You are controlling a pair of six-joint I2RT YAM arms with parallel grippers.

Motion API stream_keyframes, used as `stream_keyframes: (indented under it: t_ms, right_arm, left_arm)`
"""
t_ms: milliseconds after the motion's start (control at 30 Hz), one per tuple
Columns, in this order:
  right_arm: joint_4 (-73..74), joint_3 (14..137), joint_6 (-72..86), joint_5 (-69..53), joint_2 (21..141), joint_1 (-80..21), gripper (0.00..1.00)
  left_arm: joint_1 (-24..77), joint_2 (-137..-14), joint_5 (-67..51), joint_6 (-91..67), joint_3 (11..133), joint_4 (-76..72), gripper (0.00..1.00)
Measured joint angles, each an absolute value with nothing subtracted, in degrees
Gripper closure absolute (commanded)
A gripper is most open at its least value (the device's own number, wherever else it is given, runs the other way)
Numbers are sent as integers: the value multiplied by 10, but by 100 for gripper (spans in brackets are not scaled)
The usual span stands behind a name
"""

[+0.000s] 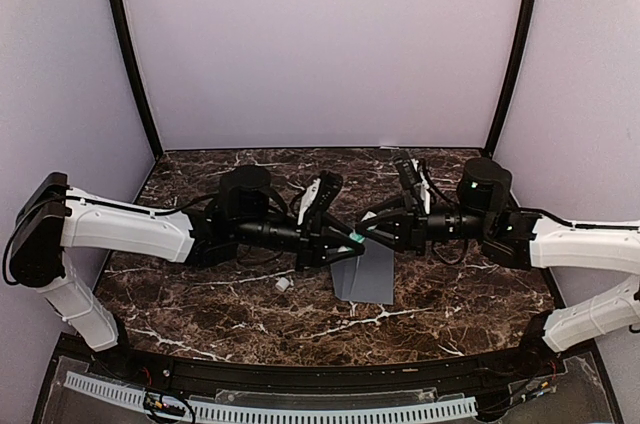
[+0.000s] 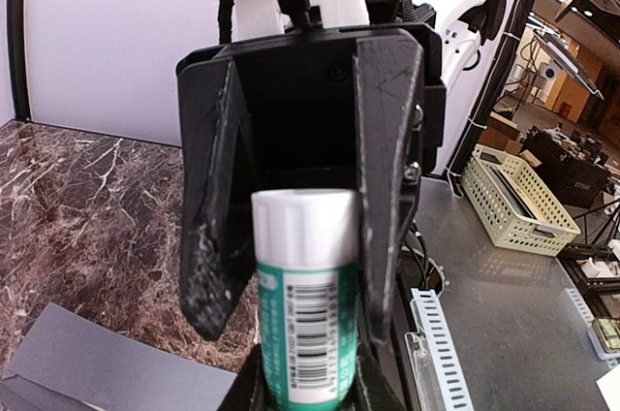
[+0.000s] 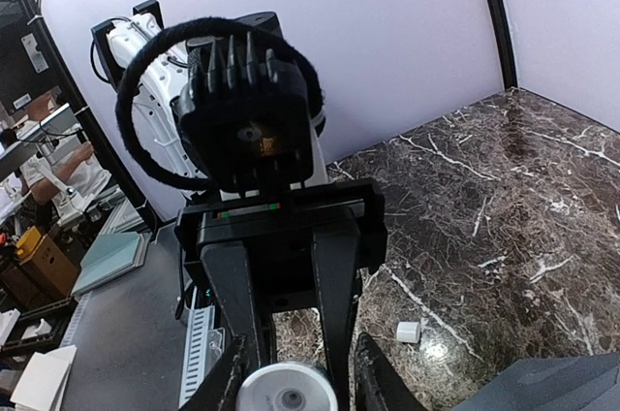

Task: Place the letter into the envelope and seal it

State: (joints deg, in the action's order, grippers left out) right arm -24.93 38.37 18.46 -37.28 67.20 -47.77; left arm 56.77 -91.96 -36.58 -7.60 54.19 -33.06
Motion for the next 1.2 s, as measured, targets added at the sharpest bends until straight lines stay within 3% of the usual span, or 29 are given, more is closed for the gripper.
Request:
stream_keyframes:
  t_ms: [133,533,800,1033,1133,1200]
  right_arm:
    - [-250,384,188,-375,674,-478,82]
    - [-243,392,219,-312,688,-479,89]
    - [-208,448,334,-152,762,-480,87]
    - [-181,476,393,-105,810,-480,87]
    - [-178,478,400,-102,810,-480,81]
    - [-176,478,400,-102,810,-480,72]
  left_arm:
    - [568,-920,-362,-73,544,-331,100]
    - [569,-920,-281,-55,547,-311,100]
    - [584,-952,-59,25,576,-282,100]
    - [599,-978,60,72,582,-269,100]
    - [604,-978,74,80,582,-270,100]
    - [604,-978,76,84,582,-270,100]
